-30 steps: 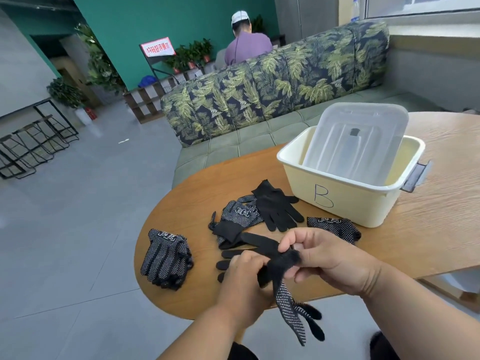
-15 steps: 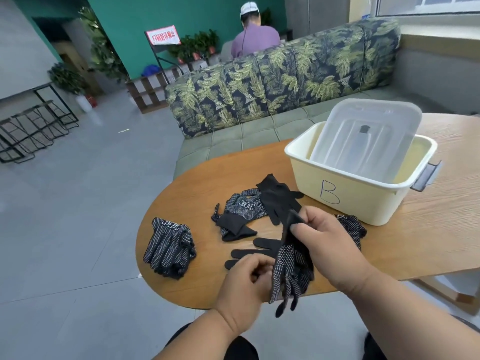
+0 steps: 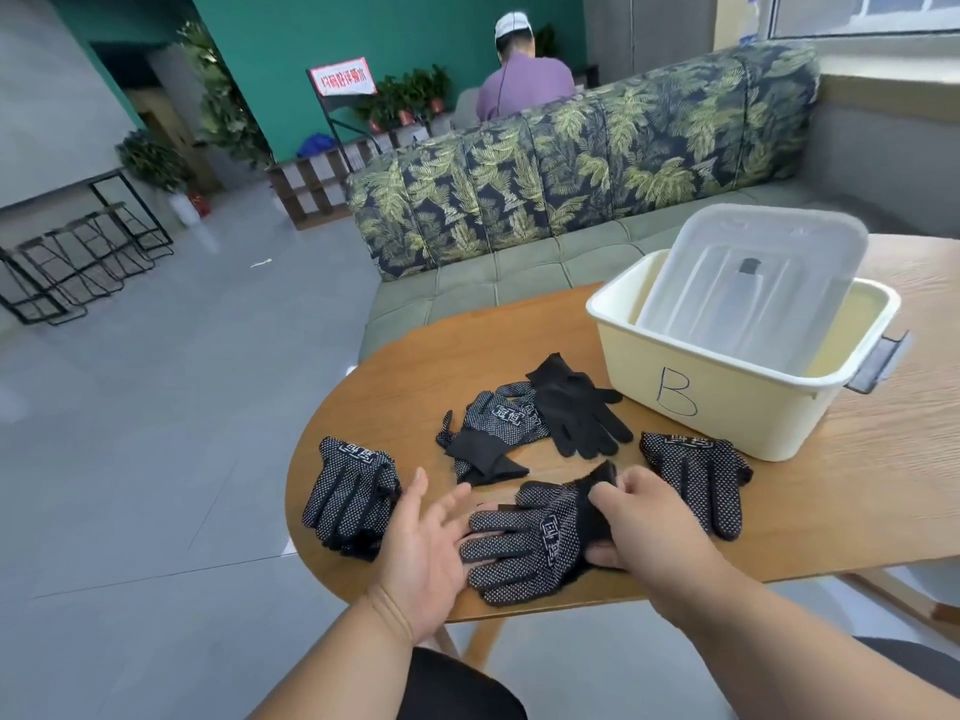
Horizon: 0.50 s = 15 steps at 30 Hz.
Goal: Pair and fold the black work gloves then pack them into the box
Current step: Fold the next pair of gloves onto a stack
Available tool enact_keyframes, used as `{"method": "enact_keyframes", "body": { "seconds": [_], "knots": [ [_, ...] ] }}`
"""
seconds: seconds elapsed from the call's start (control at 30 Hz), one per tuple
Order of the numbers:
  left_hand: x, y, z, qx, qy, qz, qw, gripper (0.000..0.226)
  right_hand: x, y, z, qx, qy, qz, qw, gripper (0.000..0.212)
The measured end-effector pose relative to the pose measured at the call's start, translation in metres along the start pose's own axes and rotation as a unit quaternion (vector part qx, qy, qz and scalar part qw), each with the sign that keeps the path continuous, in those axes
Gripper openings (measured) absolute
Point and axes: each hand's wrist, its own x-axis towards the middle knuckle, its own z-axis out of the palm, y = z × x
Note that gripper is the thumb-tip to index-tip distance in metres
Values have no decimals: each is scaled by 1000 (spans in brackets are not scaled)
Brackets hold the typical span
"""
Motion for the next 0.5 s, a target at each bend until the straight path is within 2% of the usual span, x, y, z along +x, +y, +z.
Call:
{"method": "enact_keyframes", "body": {
  "seconds": [0.1, 0.2, 0.27, 0.37, 0.5],
  "knots": [
    [1, -3, 7, 146, 16, 39, 988, 37, -5, 2, 0, -22, 31, -20, 999, 17],
    [3, -8, 7, 316, 76, 114, 939, 40, -6, 5, -1, -79, 28, -40, 996, 18],
    [6, -5, 6, 363, 111, 154, 912, 41, -4, 6, -3, -158, 42, -77, 983, 28],
    [12, -1, 6, 396, 122, 166, 895, 41, -3, 7, -4, -255, 71, -149, 953, 44],
    [18, -7, 6, 439, 141, 177, 869, 38, 2, 11, -6, -280, 76, -172, 941, 57]
  ]
}}
